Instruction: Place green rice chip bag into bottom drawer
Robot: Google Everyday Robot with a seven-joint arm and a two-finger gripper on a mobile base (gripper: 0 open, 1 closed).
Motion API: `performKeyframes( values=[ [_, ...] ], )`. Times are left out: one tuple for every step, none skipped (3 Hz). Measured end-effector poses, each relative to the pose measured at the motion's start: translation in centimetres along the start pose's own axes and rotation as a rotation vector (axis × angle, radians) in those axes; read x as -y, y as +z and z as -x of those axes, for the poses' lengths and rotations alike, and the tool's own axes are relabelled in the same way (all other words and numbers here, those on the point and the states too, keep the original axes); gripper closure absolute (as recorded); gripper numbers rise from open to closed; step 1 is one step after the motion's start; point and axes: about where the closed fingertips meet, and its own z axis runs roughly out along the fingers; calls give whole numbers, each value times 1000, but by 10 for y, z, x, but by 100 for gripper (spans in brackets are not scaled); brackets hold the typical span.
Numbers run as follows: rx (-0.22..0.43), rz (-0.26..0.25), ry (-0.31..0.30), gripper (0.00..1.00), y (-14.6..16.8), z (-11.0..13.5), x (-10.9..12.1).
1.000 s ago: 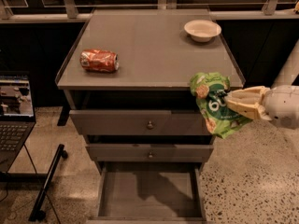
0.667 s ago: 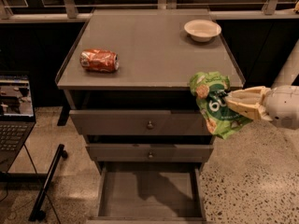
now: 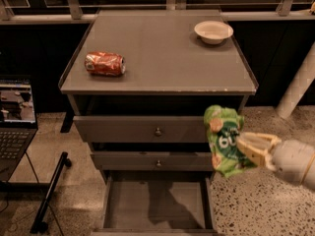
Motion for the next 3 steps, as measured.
performKeyframes(
  values=[
    [13, -74, 166, 100, -1, -77, -18],
    [36, -88, 348, 100, 0, -146, -27],
    [50, -33, 530, 100, 15, -214, -32]
  ],
)
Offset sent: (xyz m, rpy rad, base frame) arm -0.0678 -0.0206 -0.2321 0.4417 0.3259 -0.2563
